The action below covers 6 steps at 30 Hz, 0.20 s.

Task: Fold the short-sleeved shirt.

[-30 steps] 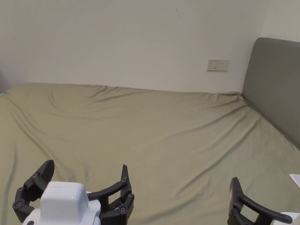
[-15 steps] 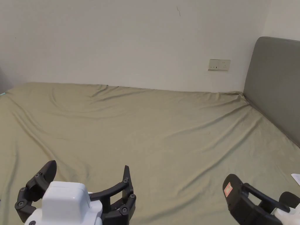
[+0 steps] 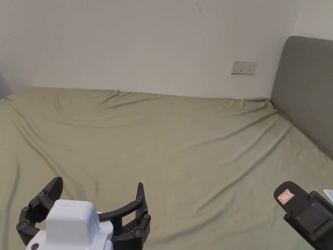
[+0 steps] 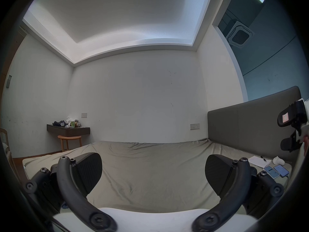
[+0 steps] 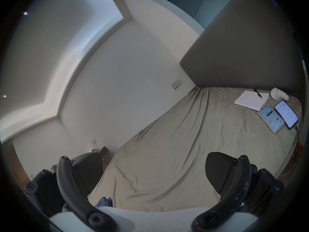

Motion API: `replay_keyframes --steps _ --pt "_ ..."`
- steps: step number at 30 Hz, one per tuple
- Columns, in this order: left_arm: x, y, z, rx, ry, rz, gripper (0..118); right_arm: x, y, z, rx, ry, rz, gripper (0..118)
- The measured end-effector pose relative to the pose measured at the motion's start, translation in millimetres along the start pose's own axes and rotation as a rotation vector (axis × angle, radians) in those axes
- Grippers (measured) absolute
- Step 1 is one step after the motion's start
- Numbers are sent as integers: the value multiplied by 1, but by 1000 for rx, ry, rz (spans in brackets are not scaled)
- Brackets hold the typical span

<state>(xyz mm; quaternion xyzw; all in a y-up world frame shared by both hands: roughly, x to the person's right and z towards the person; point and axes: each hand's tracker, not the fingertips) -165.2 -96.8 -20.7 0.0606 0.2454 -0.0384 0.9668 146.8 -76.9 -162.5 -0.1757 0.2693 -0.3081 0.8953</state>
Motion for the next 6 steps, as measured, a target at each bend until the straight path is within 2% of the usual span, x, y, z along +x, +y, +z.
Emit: replay_keyframes --steps 4,6 --pt "1 -2 -1 -8 -6 6 118 7 3 -6 -9 -151 -15 118" --pt "2 -4 -2 -13 -8 1 118 11 -1 -8 16 -184 -23 118"
